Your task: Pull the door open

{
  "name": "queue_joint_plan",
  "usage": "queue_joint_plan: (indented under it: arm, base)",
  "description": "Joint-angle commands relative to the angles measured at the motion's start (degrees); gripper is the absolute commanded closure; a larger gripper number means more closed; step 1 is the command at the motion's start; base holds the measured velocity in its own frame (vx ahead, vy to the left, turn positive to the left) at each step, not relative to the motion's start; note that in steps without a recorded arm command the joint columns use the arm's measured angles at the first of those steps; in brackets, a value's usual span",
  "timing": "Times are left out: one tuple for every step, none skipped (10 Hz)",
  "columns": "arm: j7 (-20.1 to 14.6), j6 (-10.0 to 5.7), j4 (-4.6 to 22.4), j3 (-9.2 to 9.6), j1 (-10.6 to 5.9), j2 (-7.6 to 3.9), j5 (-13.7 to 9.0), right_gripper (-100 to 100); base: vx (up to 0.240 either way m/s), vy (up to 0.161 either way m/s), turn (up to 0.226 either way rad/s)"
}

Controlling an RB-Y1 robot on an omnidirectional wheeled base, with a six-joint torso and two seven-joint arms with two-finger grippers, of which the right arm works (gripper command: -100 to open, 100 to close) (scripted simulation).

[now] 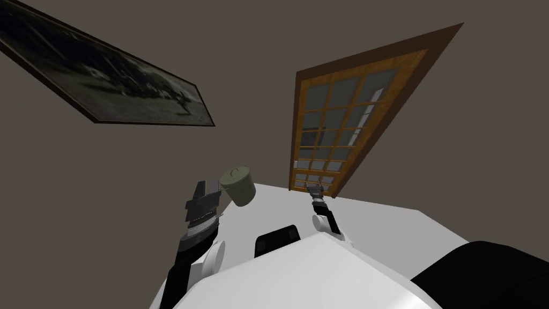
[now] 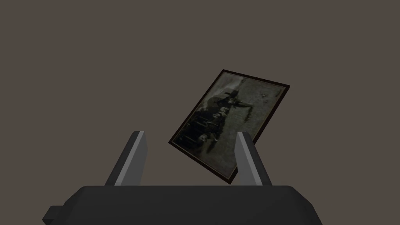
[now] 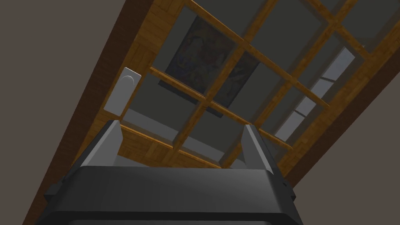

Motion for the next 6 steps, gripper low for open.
queue_joint_plan:
  arm:
    - [-1.94, -1.14, 2.65, 0.16, -0.79, -0.33, -1.82, -100]
    - [-3.04, -1.71, 4.01, 0.22, -1.13, -0.56, -2.93, -100]
    - [-4.14, -2.29, 5.38, 0.28, -1.47, -0.79, -4.05, -100]
    - [-5.25, -2.86, 6.74, 0.35, -1.8, -1.02, -5.16, -100]
    - [-6.35, -3.44, 8.1, 0.41, -2.14, -1.25, -6.27, -100]
    - [-7.42, -4.0, 9.42, 0.47, -2.46, -1.46, -7.34, -100]
  base:
    - [0.088, -0.036, 0.179]
    - [0.081, -0.042, 0.182]
    - [0.08, -0.052, 0.182]
    - [0.092, -0.051, 0.212]
    - [0.086, -0.067, 0.168]
    - [0.094, -0.063, 0.212]
